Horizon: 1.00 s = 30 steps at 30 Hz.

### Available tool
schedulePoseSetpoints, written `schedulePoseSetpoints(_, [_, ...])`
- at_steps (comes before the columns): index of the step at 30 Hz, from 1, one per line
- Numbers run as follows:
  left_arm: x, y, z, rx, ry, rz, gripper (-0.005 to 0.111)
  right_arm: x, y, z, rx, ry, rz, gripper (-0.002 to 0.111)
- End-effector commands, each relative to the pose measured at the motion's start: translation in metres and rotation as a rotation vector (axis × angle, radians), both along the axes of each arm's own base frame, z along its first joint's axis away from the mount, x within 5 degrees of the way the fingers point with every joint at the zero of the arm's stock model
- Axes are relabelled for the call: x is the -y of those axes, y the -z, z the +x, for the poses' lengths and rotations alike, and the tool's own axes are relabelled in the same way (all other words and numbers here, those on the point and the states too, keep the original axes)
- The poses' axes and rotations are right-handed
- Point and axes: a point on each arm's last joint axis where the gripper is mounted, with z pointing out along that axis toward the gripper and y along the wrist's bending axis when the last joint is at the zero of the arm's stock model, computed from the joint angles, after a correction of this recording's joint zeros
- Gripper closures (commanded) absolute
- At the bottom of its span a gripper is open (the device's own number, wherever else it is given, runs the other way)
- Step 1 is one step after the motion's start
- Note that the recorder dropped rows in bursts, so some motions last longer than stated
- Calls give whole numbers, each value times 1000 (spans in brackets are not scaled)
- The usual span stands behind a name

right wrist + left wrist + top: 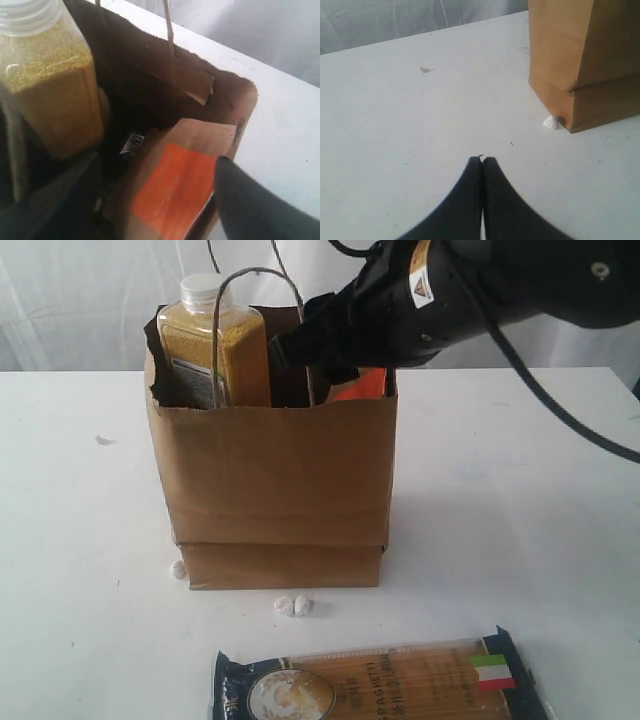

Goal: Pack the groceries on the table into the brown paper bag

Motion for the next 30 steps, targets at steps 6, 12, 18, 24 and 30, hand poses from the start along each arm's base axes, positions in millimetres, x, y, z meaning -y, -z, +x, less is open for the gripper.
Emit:
schedulePoseSetpoints(6, [0,1,0,6,-4,7,107,31,-42,-30,53,34,70,38])
schedulePoseSetpoints(12, [0,1,0,6,-4,7,107,70,-76,-67,114,60,143,39])
schedulePoseSetpoints(18, [0,1,0,6,-4,7,107,103,-69,-119,-22,-50,151,48])
schedulePoseSetpoints(24, [0,1,0,6,-4,7,107,86,-6,-133,-275,-191,170,49])
schedulePoseSetpoints(30, [0,1,0,6,-4,7,107,46,94,-109,-425,-187,138,49])
